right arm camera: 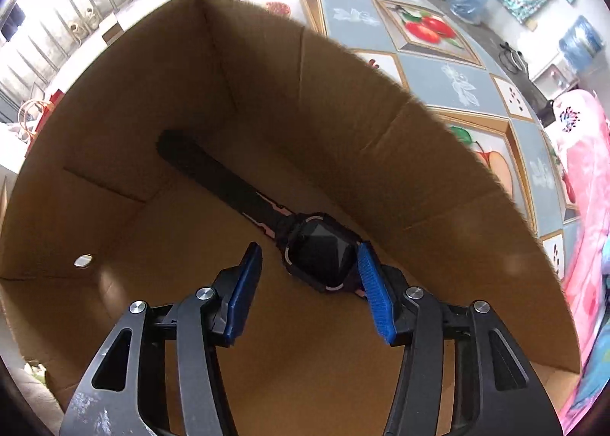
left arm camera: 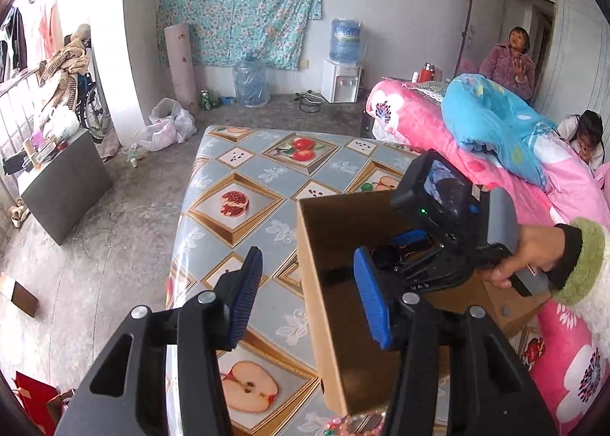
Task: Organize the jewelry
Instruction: 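Lower the watch into the box and open the right tool, then move the right tool to the beaded bracelet and close on it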
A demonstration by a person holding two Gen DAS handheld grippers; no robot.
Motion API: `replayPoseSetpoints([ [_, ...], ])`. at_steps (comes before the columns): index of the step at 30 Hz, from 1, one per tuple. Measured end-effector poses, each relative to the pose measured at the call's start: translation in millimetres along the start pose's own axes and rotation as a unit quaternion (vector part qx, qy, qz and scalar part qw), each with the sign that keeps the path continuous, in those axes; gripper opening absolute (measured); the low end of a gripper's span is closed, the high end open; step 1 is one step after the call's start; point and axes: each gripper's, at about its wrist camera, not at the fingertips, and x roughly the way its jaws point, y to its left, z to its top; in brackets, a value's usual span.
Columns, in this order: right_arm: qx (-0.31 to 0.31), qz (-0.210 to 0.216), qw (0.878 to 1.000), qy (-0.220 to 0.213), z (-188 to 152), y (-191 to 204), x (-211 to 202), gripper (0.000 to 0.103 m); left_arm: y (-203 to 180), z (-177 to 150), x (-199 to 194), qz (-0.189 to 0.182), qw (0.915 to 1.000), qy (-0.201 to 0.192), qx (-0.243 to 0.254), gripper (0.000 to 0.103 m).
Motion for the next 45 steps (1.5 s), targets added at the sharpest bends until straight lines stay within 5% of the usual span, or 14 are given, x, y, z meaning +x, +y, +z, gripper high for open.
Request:
replayPoseSetpoints([
  [3, -0.003, -0.029, 1.0, 0.007, 3, 1, 8, 0.052, 14, -25, -13, 0.004, 0.9998, -0.008, -0.016, 0.049],
  [11, 0.095, -0.023, 0.995, 0.021, -6, -28, 13, 0.051, 36, -69, -21, 0.007, 0.9983, -0.005, -0.058, 0.05],
  [18, 0.095, -0.03, 0.995, 0.012, -1, -19, 13, 0.051, 35, -86, -24, 0.005, 0.9975, -0.009, -0.07, 0.05],
  [24, 0.105, -0.015, 0.993, -0.044, -18, -11, -48, 0.055, 38, -104, -44, 0.008, 0.9968, -0.029, -0.075, 0.05],
  [31, 0.123, 0.014, 0.969, -0.215, -90, 14, -183, 0.067, 22, -132, -59, 0.033, 0.9979, -0.031, -0.047, 0.056],
  [35, 0.15, 0.061, 0.948, -0.275, -154, 40, -217, 0.073, 8, -157, -47, 0.022, 0.9987, -0.002, -0.046, 0.057],
  [40, 0.182, 0.068, 0.939, -0.283, -217, 71, -201, 0.077, -14, -181, -18, 0.044, 0.9974, 0.044, -0.035, 0.058],
  [45, 0.238, 0.063, 0.944, -0.221, -223, 73, -139, 0.078, -28, -192, 3, 0.075, 0.9953, 0.058, -0.016, 0.058],
])
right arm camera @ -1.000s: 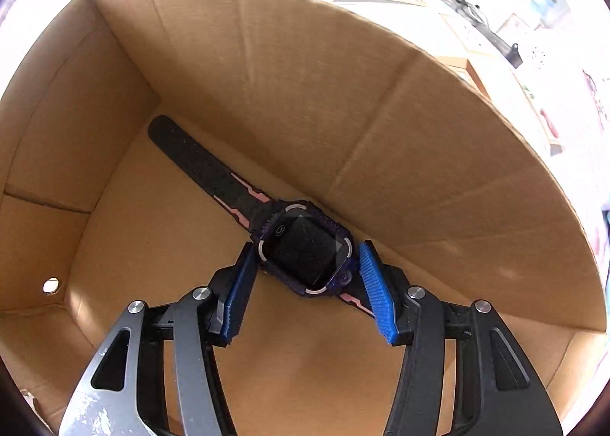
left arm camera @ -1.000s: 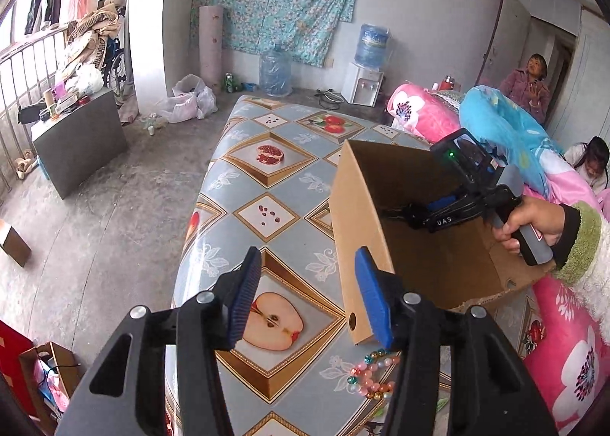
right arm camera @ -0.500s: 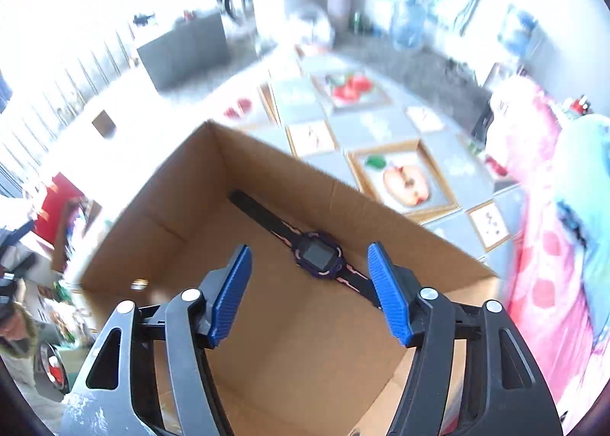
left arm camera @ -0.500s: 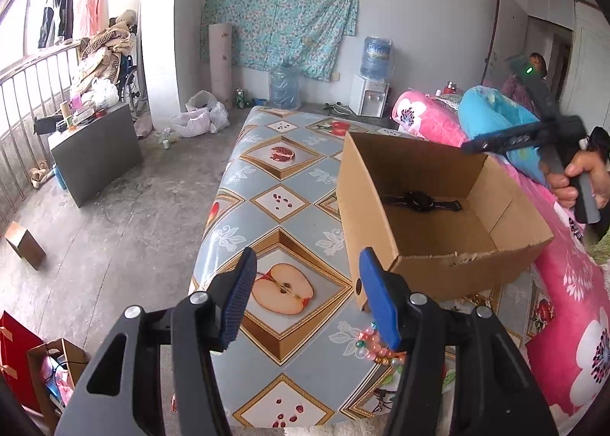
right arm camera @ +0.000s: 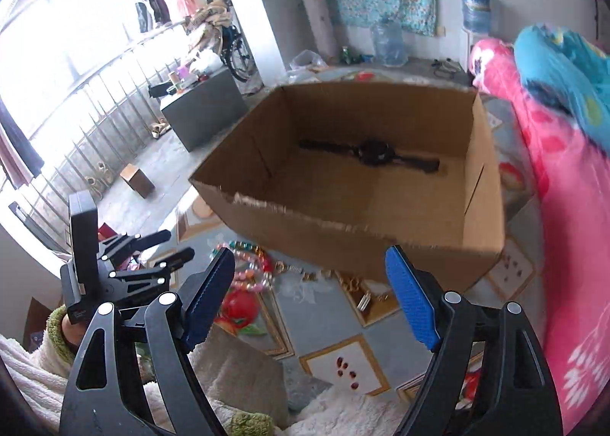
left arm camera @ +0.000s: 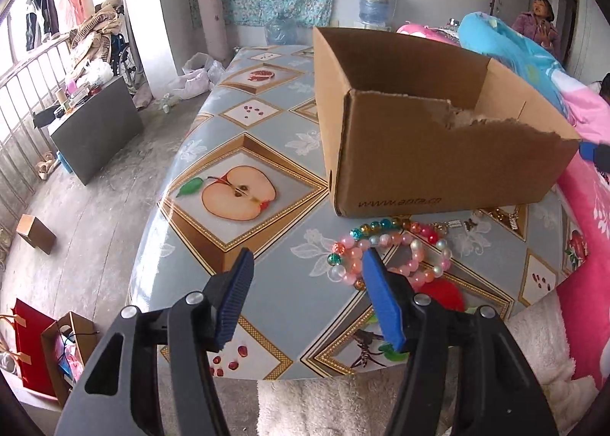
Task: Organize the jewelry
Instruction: 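Move the right tool to the beaded bracelet and close on it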
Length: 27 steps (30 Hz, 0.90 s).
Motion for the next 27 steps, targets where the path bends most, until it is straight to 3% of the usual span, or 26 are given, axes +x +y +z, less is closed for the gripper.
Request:
replayPoseSetpoints([
  [2, 0.01, -0.017, 1.0, 0.023, -12, 5, 23, 0.078, -2, -1, 7, 0.014, 0.9999, 0.007, -0.002, 0.058],
  [3, 0.014, -0.015, 0.999, 0.026, -23, 9, 16, 0.078, -1, -1, 9, 0.013, 0.9998, 0.01, -0.01, 0.058],
  [7, 0.034, 0.022, 0.999, 0.022, -35, 19, 29, 0.077, 7, -3, 8, -0.02, 0.9989, 0.008, -0.043, 0.057],
  [12, 0.041, 0.065, 0.996, 0.035, -29, 28, 44, 0.045, 4, -3, 6, -0.044, 0.9985, -0.002, -0.033, 0.036],
  [15, 0.049, 0.074, 0.995, 0.05, -28, 28, 57, 0.034, 0, -3, 15, -0.056, 0.998, 0.013, -0.028, 0.024],
  [20, 0.055, 0.073, 0.994, 0.063, -27, 30, 72, 0.025, -5, -1, 28, -0.062, 0.9973, 0.035, -0.018, 0.014],
  [27, 0.047, 0.063, 0.994, 0.079, -22, 39, 82, 0.021, -6, 3, 43, -0.065, 0.9958, 0.062, -0.017, 0.013],
])
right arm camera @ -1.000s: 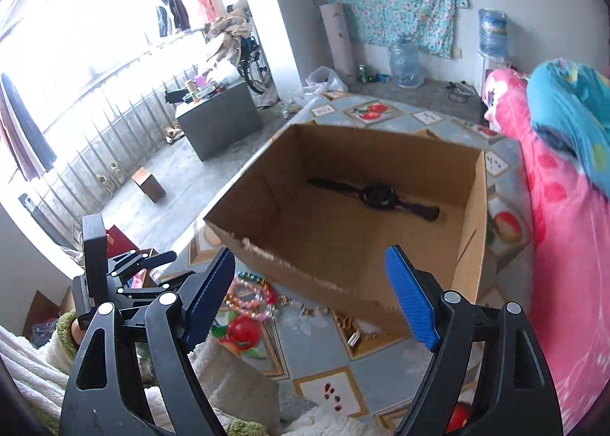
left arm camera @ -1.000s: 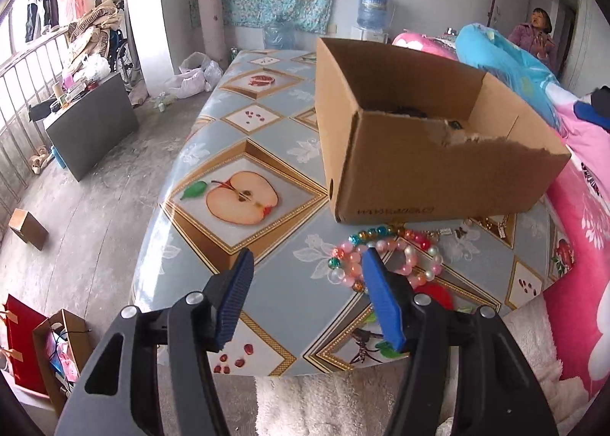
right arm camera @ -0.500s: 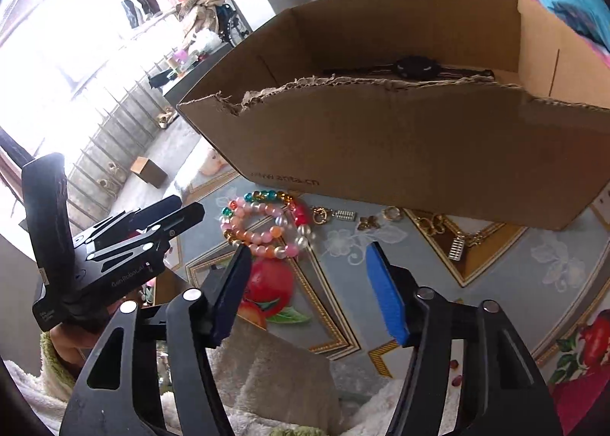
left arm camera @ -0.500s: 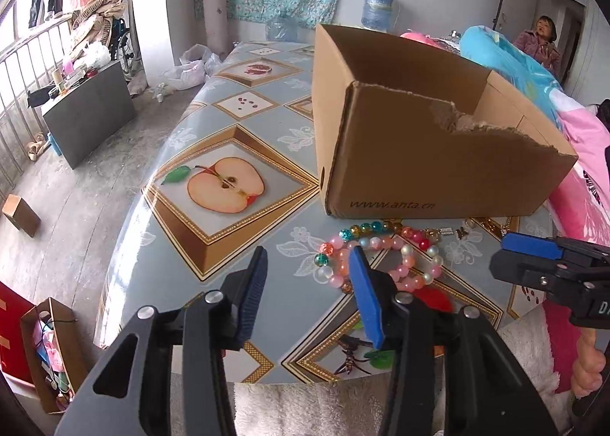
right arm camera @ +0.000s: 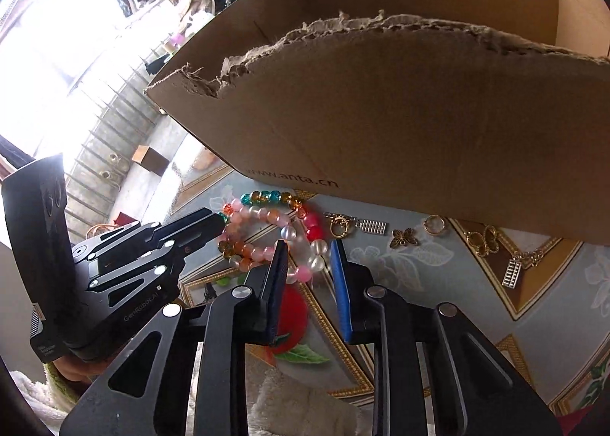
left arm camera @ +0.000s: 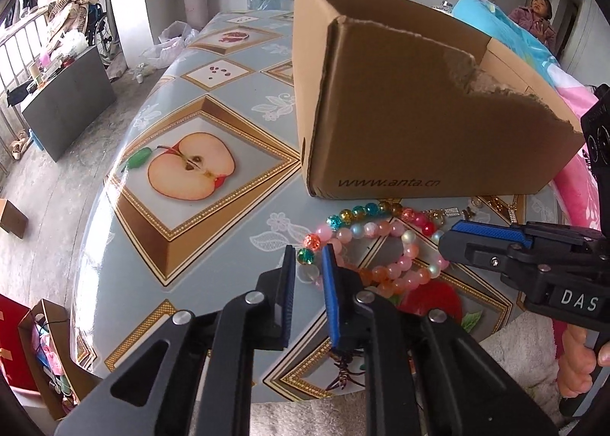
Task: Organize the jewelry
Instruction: 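Move the right tool to the beaded bracelet and close on it, then lift the beaded bracelet into the box and open the right tool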
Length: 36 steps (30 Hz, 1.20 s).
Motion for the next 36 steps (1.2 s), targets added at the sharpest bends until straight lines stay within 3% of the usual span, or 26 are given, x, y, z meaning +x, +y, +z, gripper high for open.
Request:
replayPoseSetpoints([
  [5, -0.011, -0.018, 1.0, 0.001, 0, 4, 2, 0.016, 1, 3, 3, -0.002, 1.0, 0.006, -0.006, 0.013],
  [8, -0.015, -0.026, 1.0, -0.001, -1, 6, 4, 0.008, -4, 4, 4, 0.009, 0.9999, 0.0, 0.004, 0.013],
  [12, -0.012, -0.024, 1.0, -0.005, -3, 4, 4, 0.007, -5, 3, 2, 0.01, 0.9999, -0.005, 0.004, 0.009],
  [19, -0.013, -0.02, 0.999, -0.027, 0, 3, -6, 0.007, -5, 8, -17, -0.002, 0.9992, -0.04, 0.001, 0.009],
  [36, -0.022, 0.008, 0.998, -0.061, -5, 9, -32, 0.007, -6, 15, -59, -0.02, 0.9963, -0.083, -0.004, 0.009],
])
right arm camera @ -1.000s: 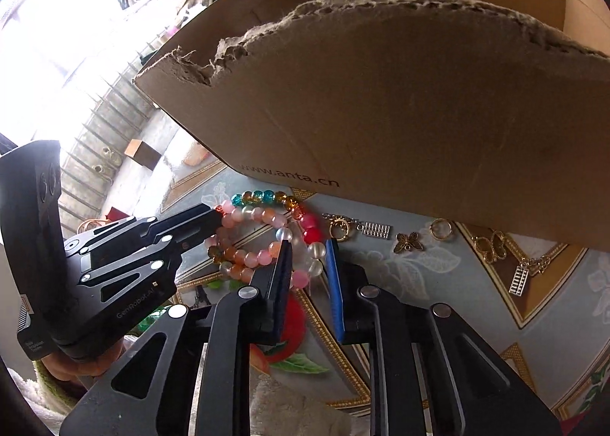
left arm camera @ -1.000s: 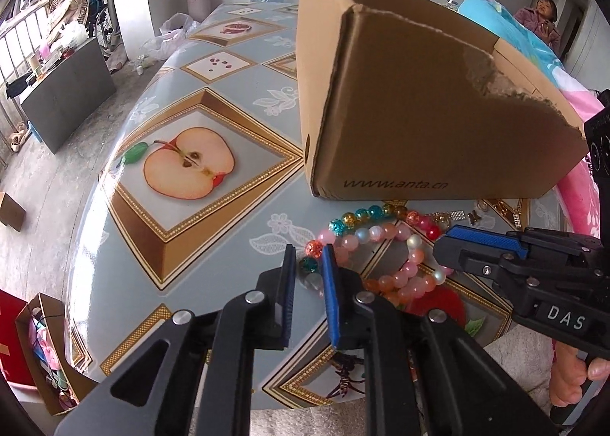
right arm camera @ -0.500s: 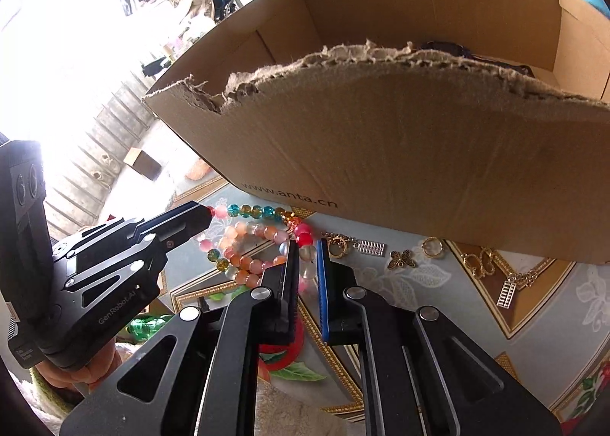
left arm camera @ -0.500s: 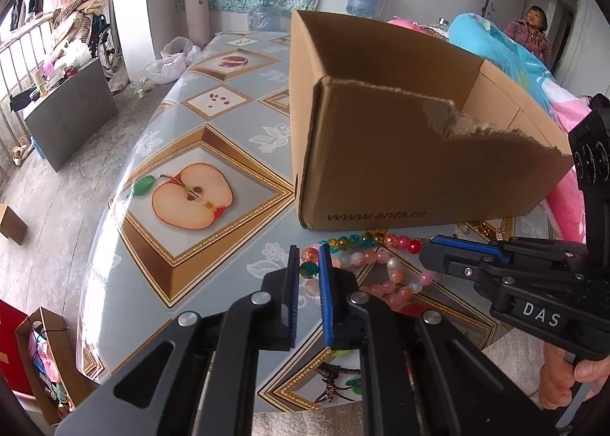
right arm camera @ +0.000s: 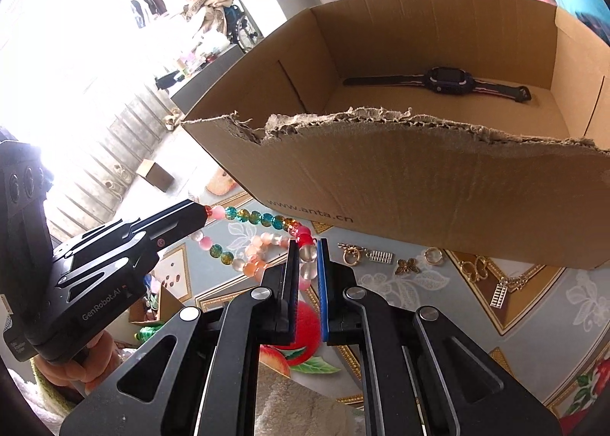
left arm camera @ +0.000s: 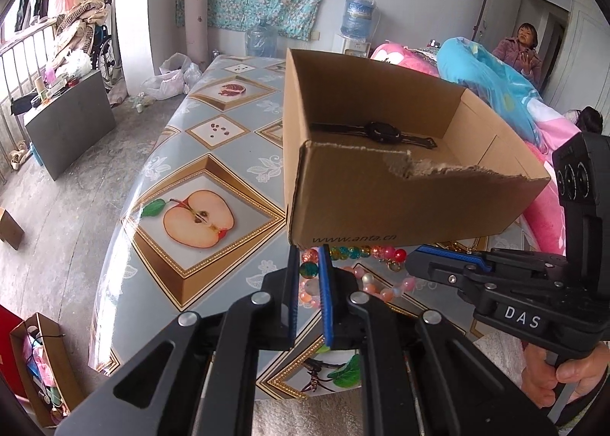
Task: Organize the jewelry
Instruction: 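Lift the beaded bracelet into the box and open the right tool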
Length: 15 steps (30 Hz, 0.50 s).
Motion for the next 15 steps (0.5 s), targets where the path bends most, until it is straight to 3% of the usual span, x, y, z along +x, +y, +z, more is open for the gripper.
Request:
replayPoseSetpoints([
  [8, -0.032, 0.042, 0.998, -0.041, 7, 18, -39, 0.007, -14, 23, -56, -0.028, 0.9976, -0.06, 0.021, 0.009],
  [15, -0.057, 0.066, 0.992, -0.088, 49, 17, -67, 0.007, -32, 68, -85, -0.049, 0.9912, -0.111, 0.054, 0.009],
])
